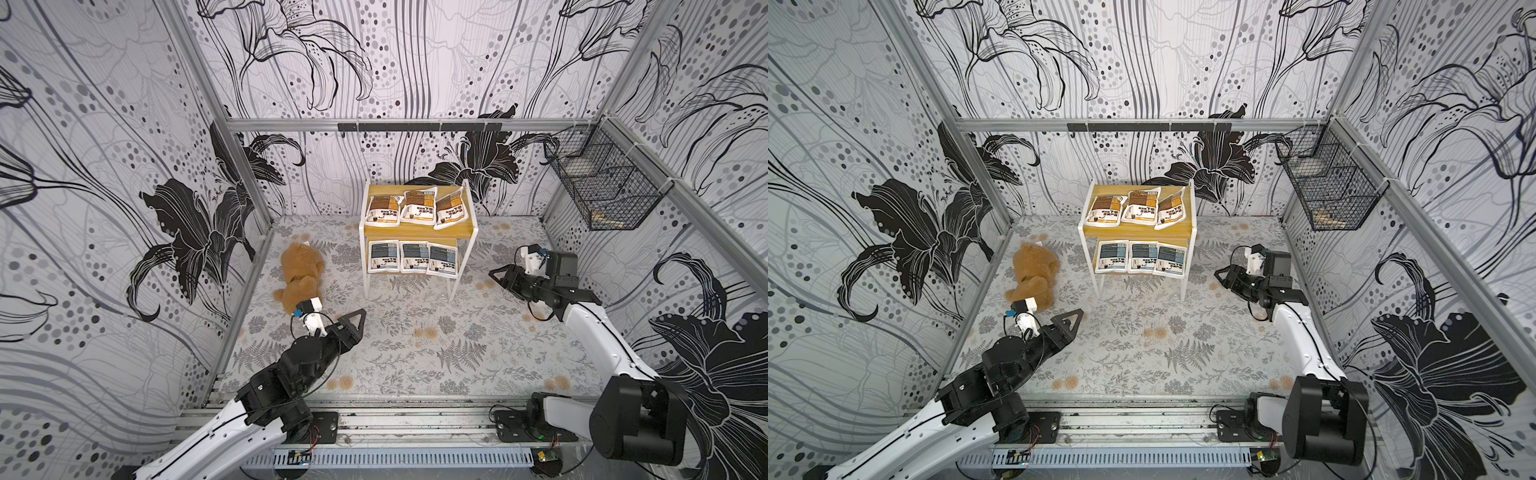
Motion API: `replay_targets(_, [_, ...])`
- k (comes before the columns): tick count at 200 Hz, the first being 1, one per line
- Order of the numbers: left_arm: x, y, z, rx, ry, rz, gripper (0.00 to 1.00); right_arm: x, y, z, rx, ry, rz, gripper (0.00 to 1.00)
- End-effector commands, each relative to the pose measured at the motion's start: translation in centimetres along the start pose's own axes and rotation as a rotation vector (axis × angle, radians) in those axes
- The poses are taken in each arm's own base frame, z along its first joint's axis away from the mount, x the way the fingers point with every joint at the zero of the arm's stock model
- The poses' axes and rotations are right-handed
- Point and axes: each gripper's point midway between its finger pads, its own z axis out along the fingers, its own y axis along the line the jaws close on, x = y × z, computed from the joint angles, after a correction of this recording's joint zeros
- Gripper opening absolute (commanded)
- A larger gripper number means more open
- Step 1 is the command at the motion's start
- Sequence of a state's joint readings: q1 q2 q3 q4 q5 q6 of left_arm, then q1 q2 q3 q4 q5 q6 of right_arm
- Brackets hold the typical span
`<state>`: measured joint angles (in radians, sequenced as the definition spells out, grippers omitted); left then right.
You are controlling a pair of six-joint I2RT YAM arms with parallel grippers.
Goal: Place the bagged coffee beans on the shelf by color
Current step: Reset both arms
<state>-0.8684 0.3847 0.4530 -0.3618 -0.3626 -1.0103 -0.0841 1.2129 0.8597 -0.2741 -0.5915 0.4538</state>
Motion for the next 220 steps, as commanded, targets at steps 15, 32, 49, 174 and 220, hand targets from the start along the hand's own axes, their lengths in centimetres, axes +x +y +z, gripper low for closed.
replay_targets(15, [-3.4, 0.2, -1.3, -0.101, -0.111, 0.153, 0.90, -0.3, -0.8, -1.1, 0.065, -0.048, -0.109, 0.61])
replay_targets(32, [-4.5, 0.4, -1.4, -0.170, -0.137, 0.242, 0.99, -0.9, -2.0, -1.4, 0.136, -0.081, -0.193, 0.63])
replay_targets(49, [-5.7, 0.5, -1.4, -0.242, -0.177, 0.388, 0.98, -2.2, -3.1, -1.5, 0.212, -0.121, -0.308, 0.65])
replay_targets(174, [-12.2, 10.7, 4.2, -0.497, -0.244, 0.587, 0.97, -2.4, -9.6, 0.5, 0.376, -0.391, -0.489, 0.74])
replay_targets(220, [-14.4, 11.3, 5.6, -0.460, -0.370, 0.615, 0.97, -2.7, -9.4, 0.9, 0.348, -0.449, -0.527, 0.74])
